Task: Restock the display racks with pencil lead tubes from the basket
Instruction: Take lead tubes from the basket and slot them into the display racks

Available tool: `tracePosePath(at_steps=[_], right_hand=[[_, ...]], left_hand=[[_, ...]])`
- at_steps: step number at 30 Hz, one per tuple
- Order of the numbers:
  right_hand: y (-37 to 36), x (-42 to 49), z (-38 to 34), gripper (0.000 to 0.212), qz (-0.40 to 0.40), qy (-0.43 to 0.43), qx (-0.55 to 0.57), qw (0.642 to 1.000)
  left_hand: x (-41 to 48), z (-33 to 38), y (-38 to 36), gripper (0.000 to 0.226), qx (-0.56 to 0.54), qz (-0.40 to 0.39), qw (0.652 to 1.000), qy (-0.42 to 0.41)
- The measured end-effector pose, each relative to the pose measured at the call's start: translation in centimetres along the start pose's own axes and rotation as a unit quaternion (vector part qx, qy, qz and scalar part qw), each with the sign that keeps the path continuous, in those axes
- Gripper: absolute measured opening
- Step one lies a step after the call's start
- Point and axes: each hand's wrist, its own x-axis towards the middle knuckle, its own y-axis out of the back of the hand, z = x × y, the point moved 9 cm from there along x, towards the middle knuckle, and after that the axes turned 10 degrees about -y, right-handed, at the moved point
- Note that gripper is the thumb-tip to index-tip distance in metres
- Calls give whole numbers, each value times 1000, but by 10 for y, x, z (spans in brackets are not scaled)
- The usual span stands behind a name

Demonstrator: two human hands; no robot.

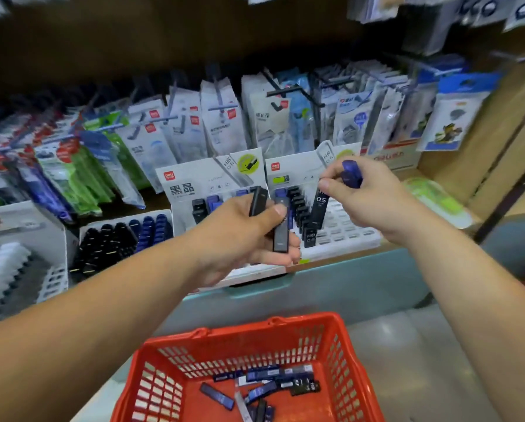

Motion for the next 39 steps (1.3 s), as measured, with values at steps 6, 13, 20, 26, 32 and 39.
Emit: tracePosePath(at_steps=[6, 13, 20, 26, 32, 39], right_hand=[[-7, 4, 19, 7, -19, -61, 66, 996], [0, 14, 27, 2, 33, -82, 114, 990], [25, 23, 39, 7, 106, -73, 138, 982], [58, 25, 64, 8, 187, -80, 169, 964], [64, 28, 89, 8, 190, -102, 139, 966], [58, 32, 105, 10, 167, -133, 154, 965]], left_hand=[[8, -4, 7, 18, 15, 0, 999, 30], [15, 11, 1, 28, 8, -10, 999, 46], [67, 32, -7, 11, 232, -9, 972, -27], [116, 49, -23, 15, 331, 22, 935, -122], [160, 38, -23, 7, 377, 80, 907, -171], [170, 33, -26, 10, 503, 85, 843, -168]])
